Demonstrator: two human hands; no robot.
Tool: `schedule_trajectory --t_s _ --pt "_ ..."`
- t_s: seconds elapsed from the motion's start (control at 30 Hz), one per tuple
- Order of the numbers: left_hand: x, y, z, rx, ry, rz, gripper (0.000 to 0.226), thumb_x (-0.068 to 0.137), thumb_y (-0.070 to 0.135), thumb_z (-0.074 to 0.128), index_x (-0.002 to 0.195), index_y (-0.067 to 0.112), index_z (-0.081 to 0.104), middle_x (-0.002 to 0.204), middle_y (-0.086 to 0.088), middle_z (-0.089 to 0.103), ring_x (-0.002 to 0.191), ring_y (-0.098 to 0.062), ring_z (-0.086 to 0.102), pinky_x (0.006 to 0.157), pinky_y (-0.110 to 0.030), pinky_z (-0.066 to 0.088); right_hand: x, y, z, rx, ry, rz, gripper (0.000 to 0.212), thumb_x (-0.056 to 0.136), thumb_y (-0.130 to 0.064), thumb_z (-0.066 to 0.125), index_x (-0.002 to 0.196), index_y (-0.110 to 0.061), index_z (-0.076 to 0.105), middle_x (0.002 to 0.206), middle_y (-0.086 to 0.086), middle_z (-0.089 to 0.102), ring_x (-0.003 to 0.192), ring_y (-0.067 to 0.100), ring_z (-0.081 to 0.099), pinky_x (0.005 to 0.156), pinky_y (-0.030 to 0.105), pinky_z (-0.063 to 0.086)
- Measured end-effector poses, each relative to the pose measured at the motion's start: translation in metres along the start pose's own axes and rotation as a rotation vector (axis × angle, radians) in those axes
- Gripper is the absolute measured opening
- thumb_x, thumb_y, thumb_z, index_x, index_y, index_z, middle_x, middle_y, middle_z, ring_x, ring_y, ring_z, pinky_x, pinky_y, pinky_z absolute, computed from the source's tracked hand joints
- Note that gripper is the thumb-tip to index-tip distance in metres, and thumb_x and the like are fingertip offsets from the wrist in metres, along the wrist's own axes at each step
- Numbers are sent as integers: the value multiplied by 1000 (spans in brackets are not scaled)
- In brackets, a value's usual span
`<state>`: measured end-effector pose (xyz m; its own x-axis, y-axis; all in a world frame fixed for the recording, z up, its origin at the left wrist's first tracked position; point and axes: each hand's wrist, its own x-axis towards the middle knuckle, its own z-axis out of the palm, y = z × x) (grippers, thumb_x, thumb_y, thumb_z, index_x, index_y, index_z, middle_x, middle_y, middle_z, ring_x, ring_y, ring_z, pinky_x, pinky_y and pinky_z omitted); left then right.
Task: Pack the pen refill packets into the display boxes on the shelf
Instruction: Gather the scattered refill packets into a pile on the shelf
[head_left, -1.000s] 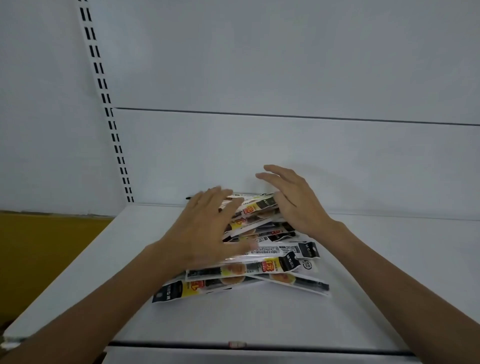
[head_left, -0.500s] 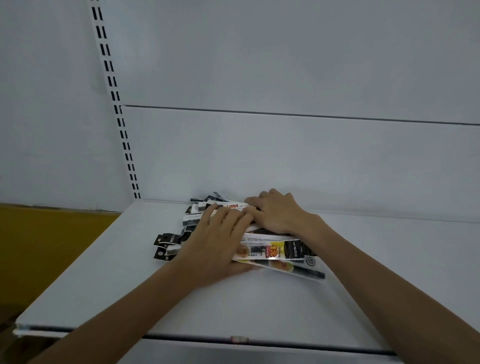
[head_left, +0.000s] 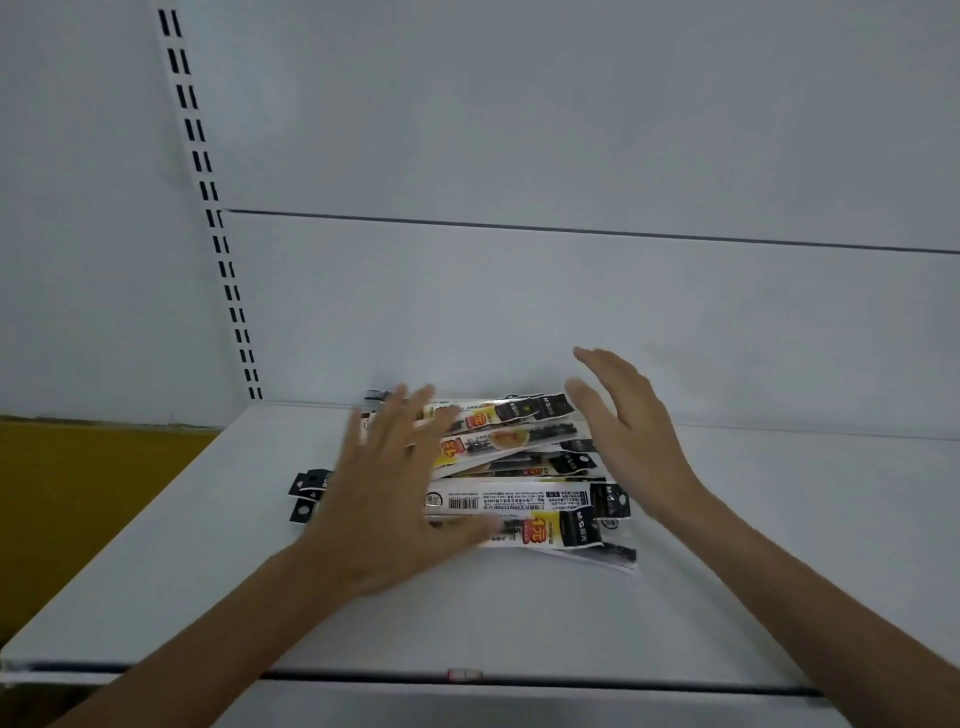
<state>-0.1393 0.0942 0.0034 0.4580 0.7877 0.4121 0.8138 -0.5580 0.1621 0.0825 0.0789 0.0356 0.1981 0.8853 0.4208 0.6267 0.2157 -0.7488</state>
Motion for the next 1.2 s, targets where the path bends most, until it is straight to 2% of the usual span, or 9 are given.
schedule_trajectory --t_s 0.13,0.27,0.4,0.5,0.6,0.7,0.83,1.0,1.2 --pt "2 -40 -6 -639 122 -564 78 79 60 40 141 14 31 151 -8 25 139 -23 19 115 -41 13 -34 18 -1 248 21 320 43 96 -36 41 139 -33 37 149 -11 29 134 7 28 106 22 31" --pt "-26 -87 22 -1166 202 -678 48 98 21 36 139 -4 26 150 -17 24 137 -30 22 107 -31 18 -47 19 5 490 -14 512 40 97 -31 41 137 -30 37 127 -11 43 108 9 44 67 17 50" --pt "-14 -23 8 -822 -81 -515 54 70 45 73 114 29 44 110 9 55 109 -18 51 91 -34 41 -50 10 33 400 -35 407 25 93 -23 45 111 -40 53 115 -6 63 103 15 62 93 43 50" --pt "-22 -7 11 -691 -132 -406 99 31 70 79 117 37 43 114 5 57 108 -18 56 88 -43 51 -51 -1 37 398 -16 387 28 92 -14 46 91 -41 51 111 -4 63 99 14 63 90 39 51" --pt "-15 -8 2 -646 -108 -405 115 36 61 84 134 32 30 129 7 44 120 -14 44 103 -44 40 -49 -1 28 496 -17 469 22 92 -22 47 106 -38 52 120 -1 58 102 16 62 92 41 50" --pt "-14 -7 -7 -565 -14 -379 123 45 51 81 144 25 12 143 -1 28 130 -13 26 109 -36 24 -28 6 13 431 56 496 45 94 -31 46 137 -23 37 128 -8 41 116 10 43 98 31 36" --pt "-8 -9 -11 -734 -92 -266 112 21 62 80 117 52 24 110 32 40 93 26 41 84 0 33 7 11 15 456 -4 549 30 91 -43 46 108 -19 53 126 2 54 116 20 51 106 41 37" --pt "-7 -26 16 -557 -91 -239 134 26 75 77 140 39 16 139 12 38 129 -15 37 108 -45 33 24 16 39 321 -77 438 61 86 -56 48 136 -22 43 137 -4 47 125 18 46 108 39 34" --pt "-3 -33 19 -557 -56 -315 141 21 82 68 142 34 14 141 7 35 132 -19 32 110 -47 28 30 21 51 279 -58 467 27 87 -31 53 107 -15 61 104 4 66 96 23 61 80 32 46"
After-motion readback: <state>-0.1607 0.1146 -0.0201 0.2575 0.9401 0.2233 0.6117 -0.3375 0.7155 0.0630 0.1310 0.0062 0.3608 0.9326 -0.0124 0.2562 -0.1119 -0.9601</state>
